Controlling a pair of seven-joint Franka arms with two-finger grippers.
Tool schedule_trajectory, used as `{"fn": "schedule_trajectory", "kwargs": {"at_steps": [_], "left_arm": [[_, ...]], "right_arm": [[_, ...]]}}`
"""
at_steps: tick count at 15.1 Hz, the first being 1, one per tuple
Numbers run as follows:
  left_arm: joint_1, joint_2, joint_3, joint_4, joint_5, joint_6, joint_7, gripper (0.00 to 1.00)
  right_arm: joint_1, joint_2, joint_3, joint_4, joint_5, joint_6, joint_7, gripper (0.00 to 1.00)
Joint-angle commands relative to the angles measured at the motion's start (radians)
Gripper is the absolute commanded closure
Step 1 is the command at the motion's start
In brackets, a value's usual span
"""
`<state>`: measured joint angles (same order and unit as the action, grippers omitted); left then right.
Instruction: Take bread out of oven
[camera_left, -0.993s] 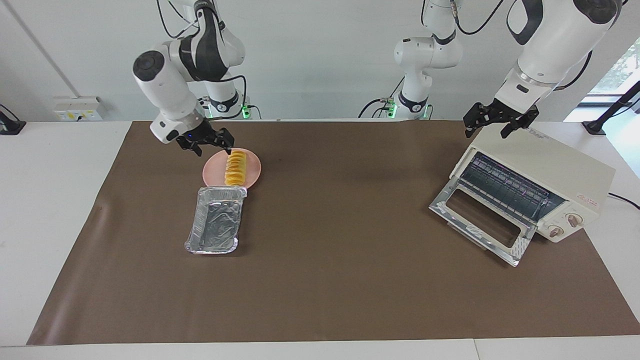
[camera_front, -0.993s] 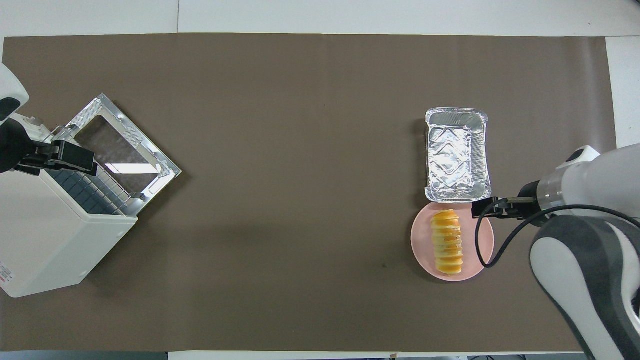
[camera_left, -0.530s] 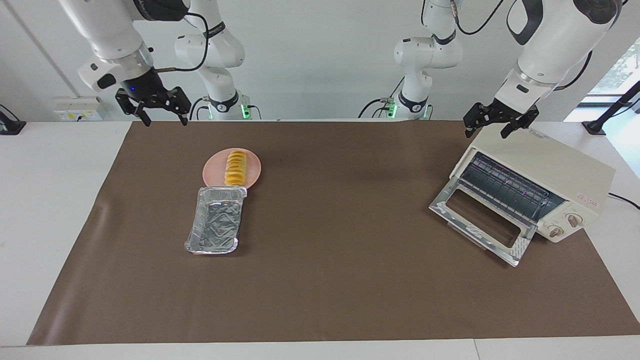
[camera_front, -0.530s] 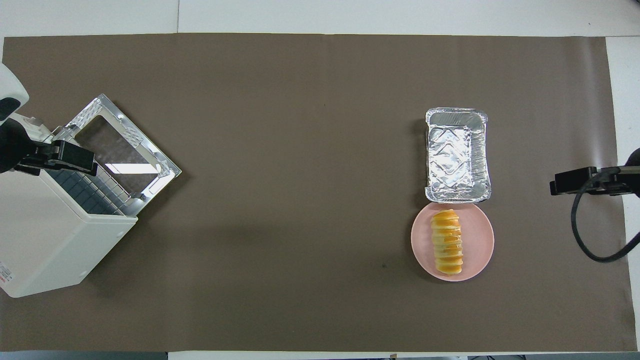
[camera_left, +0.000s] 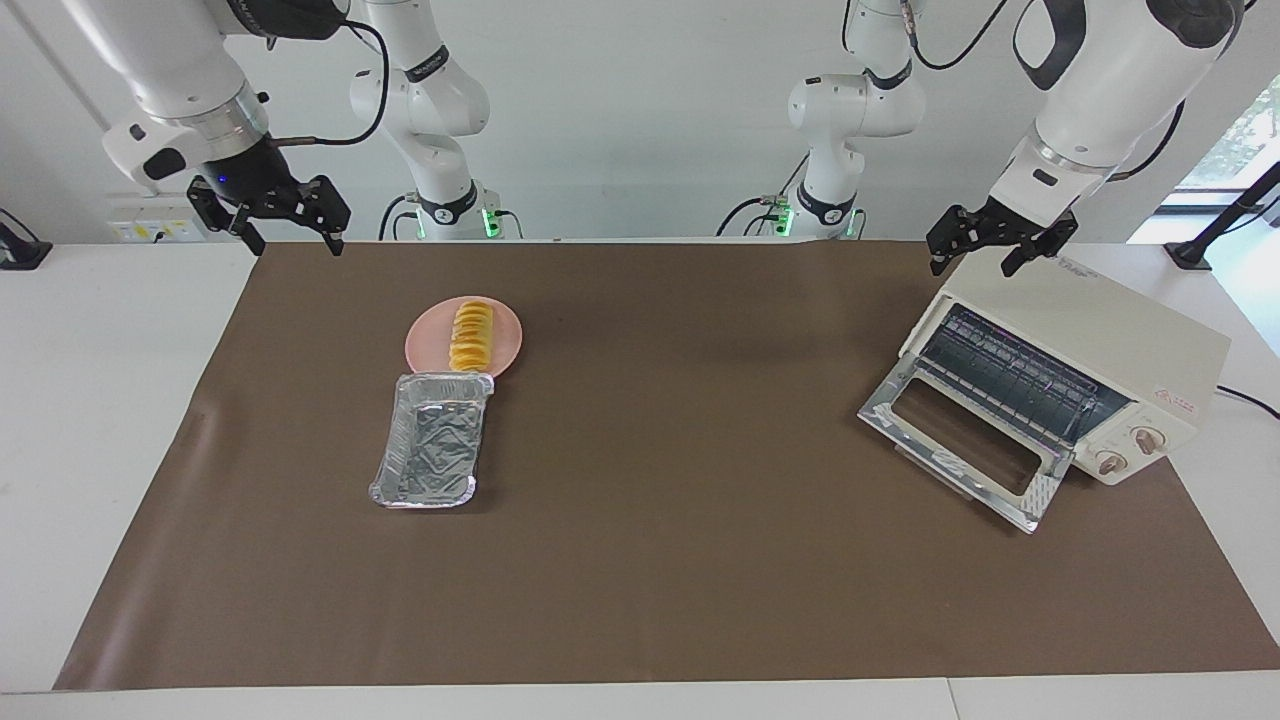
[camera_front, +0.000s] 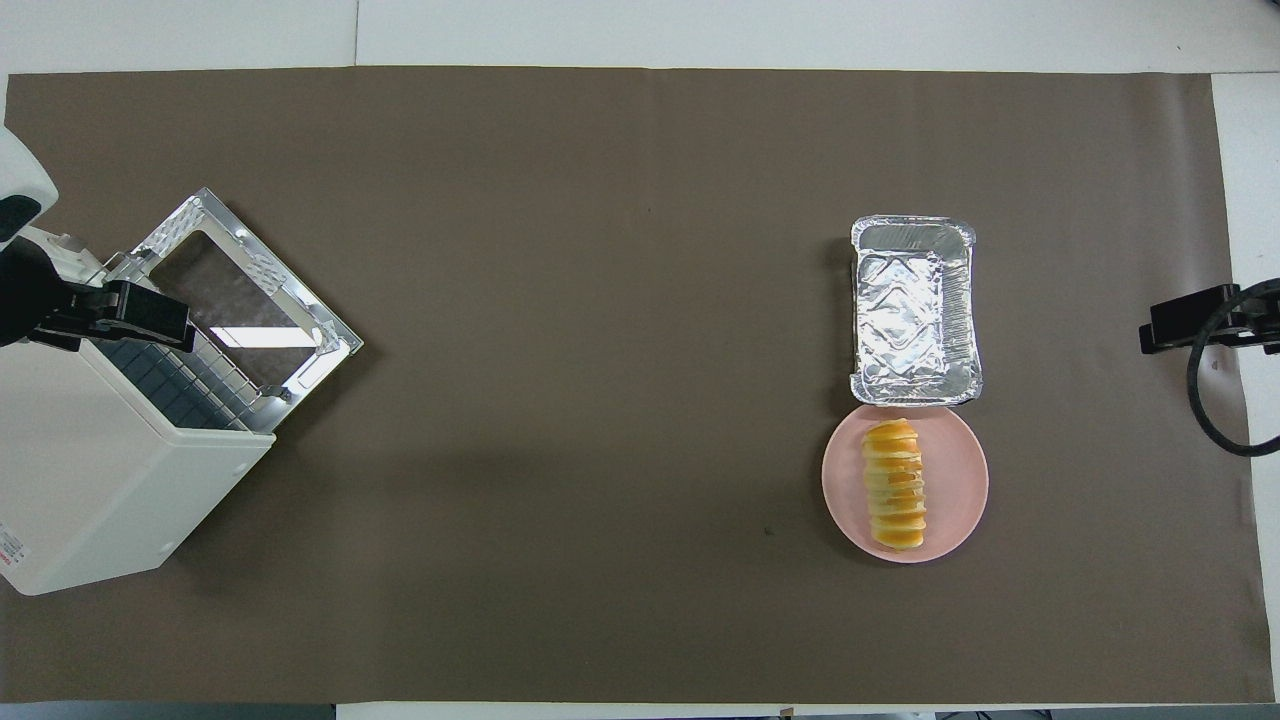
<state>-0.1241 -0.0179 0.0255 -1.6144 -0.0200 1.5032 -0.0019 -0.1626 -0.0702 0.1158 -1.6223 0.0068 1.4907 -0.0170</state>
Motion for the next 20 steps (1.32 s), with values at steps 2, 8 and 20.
{"fn": "schedule_trajectory", "kwargs": {"at_steps": [2, 8, 20], "left_arm": [[0.004, -0.019, 0.001, -0.013, -0.014, 0.012, -0.007, 0.0], [0.004, -0.019, 0.001, -0.013, -0.014, 0.012, -0.007, 0.0], [0.004, -0.017, 0.001, -0.013, -0.014, 0.012, -0.007, 0.0]], "right_arm": [[-0.011, 0.001, 0.01, 0.01, -0.019, -0.03, -0.015, 0.0], [-0.025, 0.0, 0.01, 0.007, -0.022, -0.03, -0.014, 0.0], [-0.029, -0.003, 0.008, 0.001, -0.025, -0.035, 0.061, 0.0]]}}
